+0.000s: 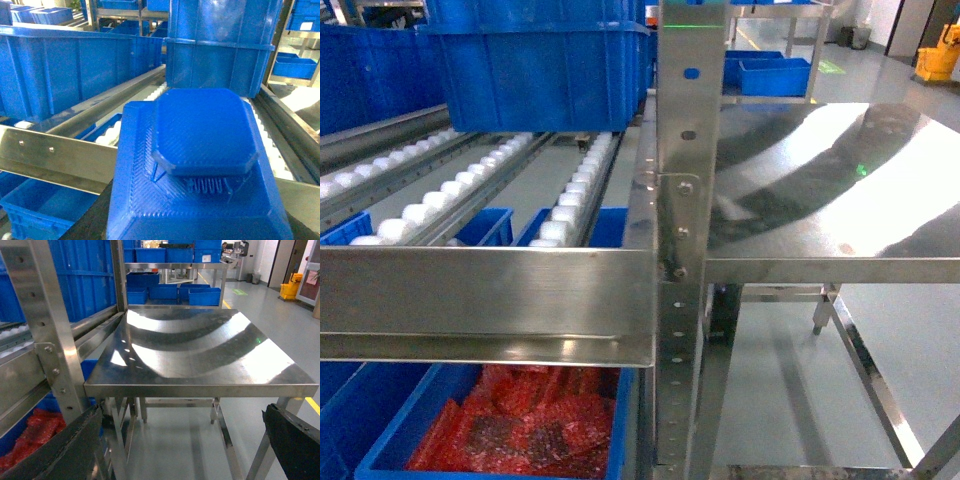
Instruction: Pick blue part to blue bin on bottom shelf
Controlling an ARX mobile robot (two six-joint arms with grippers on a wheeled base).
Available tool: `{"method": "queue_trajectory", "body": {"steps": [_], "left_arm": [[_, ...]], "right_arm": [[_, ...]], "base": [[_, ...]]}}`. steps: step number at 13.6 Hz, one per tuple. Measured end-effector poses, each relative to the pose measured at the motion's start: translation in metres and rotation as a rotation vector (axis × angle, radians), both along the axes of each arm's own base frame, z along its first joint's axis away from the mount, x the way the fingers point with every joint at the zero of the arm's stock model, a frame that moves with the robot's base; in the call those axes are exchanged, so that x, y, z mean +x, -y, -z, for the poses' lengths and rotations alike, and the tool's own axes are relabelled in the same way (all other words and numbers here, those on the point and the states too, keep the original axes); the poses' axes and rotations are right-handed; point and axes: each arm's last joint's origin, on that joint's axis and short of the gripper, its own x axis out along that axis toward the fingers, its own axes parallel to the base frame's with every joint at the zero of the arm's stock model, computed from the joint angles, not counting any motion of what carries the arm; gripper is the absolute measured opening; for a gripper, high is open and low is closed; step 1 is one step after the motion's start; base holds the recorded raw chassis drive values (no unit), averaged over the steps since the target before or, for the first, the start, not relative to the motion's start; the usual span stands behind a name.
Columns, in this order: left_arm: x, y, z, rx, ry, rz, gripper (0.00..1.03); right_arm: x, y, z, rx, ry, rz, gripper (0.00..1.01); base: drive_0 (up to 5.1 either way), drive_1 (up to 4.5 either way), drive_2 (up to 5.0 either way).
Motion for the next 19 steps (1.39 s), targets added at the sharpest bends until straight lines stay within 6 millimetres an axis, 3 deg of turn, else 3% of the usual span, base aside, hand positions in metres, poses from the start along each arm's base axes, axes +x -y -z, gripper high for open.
{"method": "queue_trajectory", "body": {"steps": [19], "left_arm": [[0.0001, 0.0001, 0.0002, 0.001, -0.002, -0.001, 0.43]], "right_arm": [[0.0, 0.0, 0.0, 0.0, 0.0, -0.001, 0.98]], "base": [[-4.7, 2.36, 2.4]]}}
